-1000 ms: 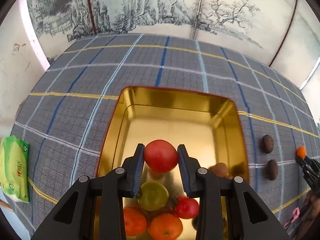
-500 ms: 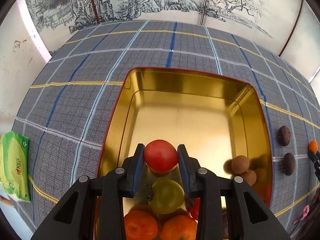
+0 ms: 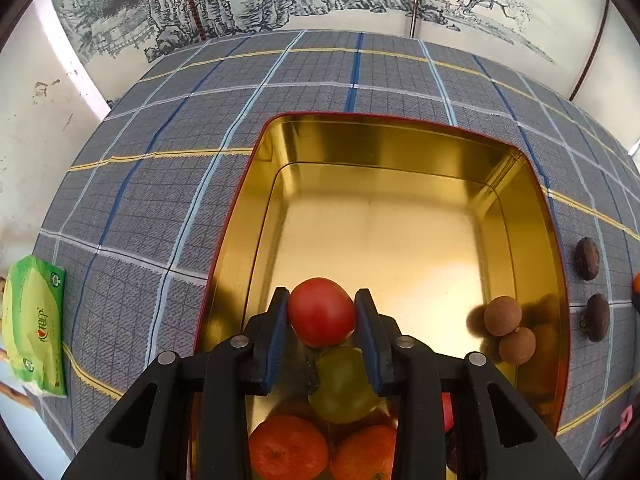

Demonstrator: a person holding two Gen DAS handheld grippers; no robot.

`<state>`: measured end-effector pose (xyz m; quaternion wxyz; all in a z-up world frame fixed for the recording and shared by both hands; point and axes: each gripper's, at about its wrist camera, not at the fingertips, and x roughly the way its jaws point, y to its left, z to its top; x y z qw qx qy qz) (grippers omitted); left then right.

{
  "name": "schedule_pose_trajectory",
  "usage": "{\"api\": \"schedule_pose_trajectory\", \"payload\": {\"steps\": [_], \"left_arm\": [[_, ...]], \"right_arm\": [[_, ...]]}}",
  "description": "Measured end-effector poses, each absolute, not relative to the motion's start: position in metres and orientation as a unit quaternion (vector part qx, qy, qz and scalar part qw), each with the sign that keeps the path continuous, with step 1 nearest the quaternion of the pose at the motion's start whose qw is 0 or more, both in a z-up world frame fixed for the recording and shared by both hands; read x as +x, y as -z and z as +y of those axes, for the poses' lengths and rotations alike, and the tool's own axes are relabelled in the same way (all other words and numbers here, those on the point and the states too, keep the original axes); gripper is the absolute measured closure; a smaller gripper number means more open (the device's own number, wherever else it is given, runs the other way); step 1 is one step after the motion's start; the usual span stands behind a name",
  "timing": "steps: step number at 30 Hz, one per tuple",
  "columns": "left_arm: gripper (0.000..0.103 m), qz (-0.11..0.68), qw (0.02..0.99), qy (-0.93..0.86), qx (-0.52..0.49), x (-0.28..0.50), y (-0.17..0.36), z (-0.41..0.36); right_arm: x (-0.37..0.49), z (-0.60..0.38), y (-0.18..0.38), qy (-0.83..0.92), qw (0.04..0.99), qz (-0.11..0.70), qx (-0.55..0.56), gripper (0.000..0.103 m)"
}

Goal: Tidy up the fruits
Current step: 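Carry the red tomato into the tin with the left gripper and release it, then lift the open left gripper from the tin while the right gripper holds the orange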

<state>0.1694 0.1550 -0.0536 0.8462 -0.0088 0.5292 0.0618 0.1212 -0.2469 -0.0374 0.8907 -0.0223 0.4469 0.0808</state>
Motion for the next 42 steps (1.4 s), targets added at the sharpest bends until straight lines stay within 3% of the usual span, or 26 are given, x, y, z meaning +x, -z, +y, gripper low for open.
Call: {"api": "schedule_pose_trajectory", "payload": {"steps": [10,17,29,42], "left_arm": [[0.067,0.524,0.849,-0.068,-0.005,0.166,0.051,0.154],[0.051,0.504,0.861,-0.067,0.001,0.154,0.033,0.149],[0.047,0.467,0.883,-0.057,0.000,0.119,0.003,0.134],[0.040,0.475,0.879,-0.048,-0.010,0.084,0.012,0.127]], "right_arm": [[0.121,-0.247,0.039,-0.078,0.891,0.447,-0.026,0.071],[0.121,-0.247,0.039,-0.078,0.891,0.447,-0.026,0.070],[0.123,-0.243,0.040,-0.076,0.891,0.447,-0.029,0.069],[0.124,-0.241,0.039,-0.074,0.891,0.447,-0.032,0.071]]}}
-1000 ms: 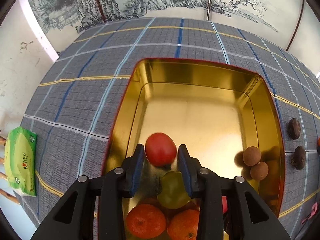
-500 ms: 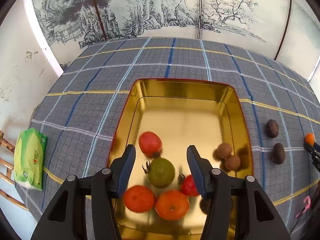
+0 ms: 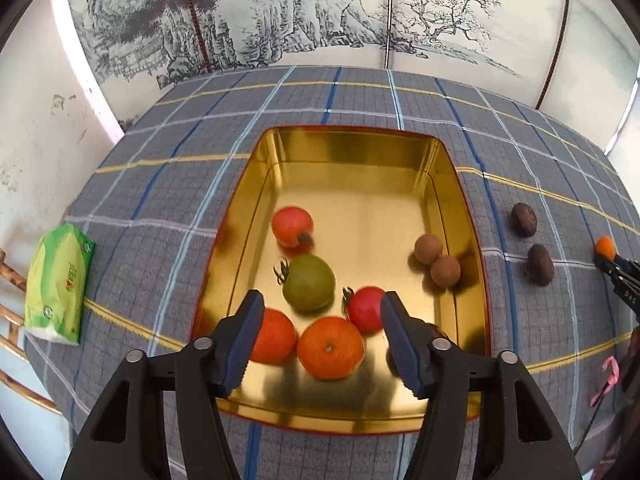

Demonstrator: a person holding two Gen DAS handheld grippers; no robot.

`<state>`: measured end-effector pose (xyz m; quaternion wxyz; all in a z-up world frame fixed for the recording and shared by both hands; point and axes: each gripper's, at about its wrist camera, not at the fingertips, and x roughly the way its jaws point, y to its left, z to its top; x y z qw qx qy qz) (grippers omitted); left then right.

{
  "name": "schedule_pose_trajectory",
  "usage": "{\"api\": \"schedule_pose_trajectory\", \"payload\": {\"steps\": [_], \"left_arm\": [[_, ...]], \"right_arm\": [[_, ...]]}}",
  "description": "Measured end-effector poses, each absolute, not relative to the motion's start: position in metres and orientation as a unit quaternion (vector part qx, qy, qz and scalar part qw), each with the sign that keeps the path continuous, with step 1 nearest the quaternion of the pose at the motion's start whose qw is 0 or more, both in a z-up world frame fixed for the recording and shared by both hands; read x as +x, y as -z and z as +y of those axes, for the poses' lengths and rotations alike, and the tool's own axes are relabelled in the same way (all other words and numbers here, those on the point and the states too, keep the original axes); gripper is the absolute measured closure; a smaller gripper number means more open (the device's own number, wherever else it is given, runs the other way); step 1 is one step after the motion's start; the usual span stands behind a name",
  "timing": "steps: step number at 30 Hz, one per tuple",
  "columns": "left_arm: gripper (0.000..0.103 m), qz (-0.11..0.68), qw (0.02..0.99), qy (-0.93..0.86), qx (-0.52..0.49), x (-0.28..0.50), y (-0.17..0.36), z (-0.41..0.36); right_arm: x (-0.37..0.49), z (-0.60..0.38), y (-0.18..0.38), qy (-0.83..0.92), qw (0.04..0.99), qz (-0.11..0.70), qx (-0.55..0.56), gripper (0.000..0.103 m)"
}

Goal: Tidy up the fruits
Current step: 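Lift the open left gripper from the tin while the right gripper holds the orange, then carry the orange into the tin with the right gripper and release it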

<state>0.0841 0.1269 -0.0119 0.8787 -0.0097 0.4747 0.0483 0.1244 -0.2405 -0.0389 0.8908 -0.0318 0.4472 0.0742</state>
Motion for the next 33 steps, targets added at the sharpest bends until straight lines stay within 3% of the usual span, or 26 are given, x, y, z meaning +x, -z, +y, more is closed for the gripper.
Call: {"api": "schedule_pose_trajectory", "payload": {"steps": [4,8,21,33], "left_arm": [[0.025,0.471,0.881,-0.046,-0.019,0.077,0.012,0.129],[0.019,0.466,0.884,-0.045,-0.021,0.068,0.011,0.128],[0.015,0.447,0.893,-0.049,-0.028,0.044,0.004,0.134],[0.011,0.441,0.891,-0.090,-0.057,0.027,0.002,0.171]], "right_arm": [[0.126,-0.239,0.038,-0.071,0.890,0.449,-0.035,0.071],[0.126,-0.238,0.036,-0.065,0.890,0.450,-0.035,0.072],[0.113,-0.195,-0.001,-0.112,0.896,0.428,-0.039,0.072],[0.106,-0.065,-0.029,-0.252,0.877,0.403,-0.070,0.072]]}}
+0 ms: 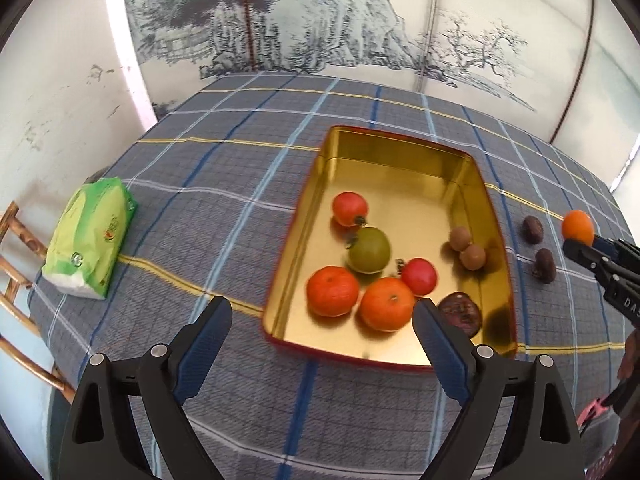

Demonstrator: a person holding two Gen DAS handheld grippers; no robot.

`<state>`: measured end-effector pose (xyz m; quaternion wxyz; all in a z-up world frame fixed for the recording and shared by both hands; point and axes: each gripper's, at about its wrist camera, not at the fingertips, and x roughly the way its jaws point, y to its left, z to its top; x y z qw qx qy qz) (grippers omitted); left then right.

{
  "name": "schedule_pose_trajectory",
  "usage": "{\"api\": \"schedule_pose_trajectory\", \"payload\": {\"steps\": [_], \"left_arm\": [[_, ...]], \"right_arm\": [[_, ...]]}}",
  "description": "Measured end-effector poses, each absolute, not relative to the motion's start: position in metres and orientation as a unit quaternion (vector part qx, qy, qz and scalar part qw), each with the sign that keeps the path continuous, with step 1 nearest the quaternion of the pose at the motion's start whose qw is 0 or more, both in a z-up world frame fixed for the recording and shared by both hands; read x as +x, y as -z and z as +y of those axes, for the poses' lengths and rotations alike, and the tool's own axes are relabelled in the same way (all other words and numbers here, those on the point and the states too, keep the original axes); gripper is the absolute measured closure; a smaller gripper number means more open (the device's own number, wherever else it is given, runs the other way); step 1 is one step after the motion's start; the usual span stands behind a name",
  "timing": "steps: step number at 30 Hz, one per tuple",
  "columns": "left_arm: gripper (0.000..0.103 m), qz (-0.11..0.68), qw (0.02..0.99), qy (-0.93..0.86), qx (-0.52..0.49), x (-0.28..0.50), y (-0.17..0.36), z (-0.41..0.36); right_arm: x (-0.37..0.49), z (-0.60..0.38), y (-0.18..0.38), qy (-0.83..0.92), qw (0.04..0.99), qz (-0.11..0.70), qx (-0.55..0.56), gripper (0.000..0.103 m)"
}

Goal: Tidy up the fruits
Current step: 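Carry the orange into the tin with the right gripper and release it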

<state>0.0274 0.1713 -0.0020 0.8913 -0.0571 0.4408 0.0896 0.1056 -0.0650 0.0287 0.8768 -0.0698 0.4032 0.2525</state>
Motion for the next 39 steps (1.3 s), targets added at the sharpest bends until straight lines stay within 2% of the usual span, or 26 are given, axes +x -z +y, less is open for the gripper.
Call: {"api": "schedule_pose_trajectory", "payload": {"steps": [14,29,39], "left_arm": [[0.011,0.441,0.881,-0.138,-0.097,0.008,0.011,0.218],[0.011,0.452,0.869,-0.171,-0.108,0.003,0.021,0.234],[0.011,0.444,0.871,-0.167,-0.127,-0.004,0.020,0.244]], "right_arm": [[0.109,0.041,-0.014,-0.316,0.841,0.420,-0.130,0.072],[0.121,0.072,0.010,-0.293,0.831,0.437,-0.182,0.071],[0.121,0.078,0.011,-0.300,0.830,0.436,-0.177,0.072]]}}
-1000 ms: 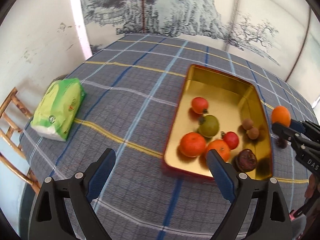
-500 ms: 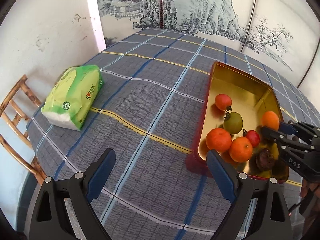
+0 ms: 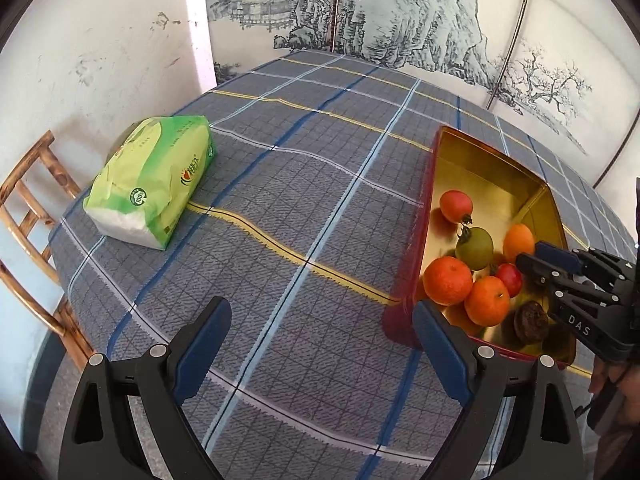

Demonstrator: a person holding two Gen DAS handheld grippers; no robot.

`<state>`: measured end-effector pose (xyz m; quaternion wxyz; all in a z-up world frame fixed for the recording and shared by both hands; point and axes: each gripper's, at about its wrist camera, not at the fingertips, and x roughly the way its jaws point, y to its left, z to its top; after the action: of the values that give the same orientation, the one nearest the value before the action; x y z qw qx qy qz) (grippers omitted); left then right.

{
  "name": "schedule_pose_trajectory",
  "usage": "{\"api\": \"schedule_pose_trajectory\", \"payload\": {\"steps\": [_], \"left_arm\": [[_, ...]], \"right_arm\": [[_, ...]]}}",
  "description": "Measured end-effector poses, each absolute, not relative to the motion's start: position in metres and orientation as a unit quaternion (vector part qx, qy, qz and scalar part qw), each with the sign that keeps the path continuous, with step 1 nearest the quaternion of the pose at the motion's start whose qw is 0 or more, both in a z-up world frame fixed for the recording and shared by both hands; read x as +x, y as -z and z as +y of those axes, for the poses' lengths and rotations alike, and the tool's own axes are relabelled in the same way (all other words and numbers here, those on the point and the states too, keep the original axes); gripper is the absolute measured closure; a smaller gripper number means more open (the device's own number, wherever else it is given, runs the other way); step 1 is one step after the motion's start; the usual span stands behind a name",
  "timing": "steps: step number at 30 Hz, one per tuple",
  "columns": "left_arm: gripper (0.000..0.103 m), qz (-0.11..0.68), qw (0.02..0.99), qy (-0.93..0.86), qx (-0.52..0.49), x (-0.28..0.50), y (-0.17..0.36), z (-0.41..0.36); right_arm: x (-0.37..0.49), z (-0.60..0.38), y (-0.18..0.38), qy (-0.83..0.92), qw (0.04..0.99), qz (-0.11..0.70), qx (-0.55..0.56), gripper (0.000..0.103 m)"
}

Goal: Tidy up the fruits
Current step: 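Carry the orange into the tin with the right gripper and release it, then grasp a dark brown round fruit on the cloth with the right gripper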

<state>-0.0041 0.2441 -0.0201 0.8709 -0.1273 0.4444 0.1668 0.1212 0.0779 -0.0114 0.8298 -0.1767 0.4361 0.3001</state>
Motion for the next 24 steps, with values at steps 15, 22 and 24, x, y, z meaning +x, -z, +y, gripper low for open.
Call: {"api": "schedule_pose_trajectory", "payload": {"steps": [15,22,24], "left_arm": [[0.011,0.428,0.883,-0.168,-0.100,-0.007,0.006,0.234],[0.011,0.433,0.881,-0.162,-0.097,-0.005,0.004,0.226],[0.011,0.434,0.881,-0.163,-0.097,-0.005,0.004,0.226]], "right_arm": [[0.118,0.071,0.004,-0.311,0.836,0.427,-0.151,0.072],[0.107,0.039,-0.018,-0.309,0.854,0.406,-0.103,0.066],[0.103,0.025,-0.022,-0.301,0.859,0.402,-0.096,0.066]]}}
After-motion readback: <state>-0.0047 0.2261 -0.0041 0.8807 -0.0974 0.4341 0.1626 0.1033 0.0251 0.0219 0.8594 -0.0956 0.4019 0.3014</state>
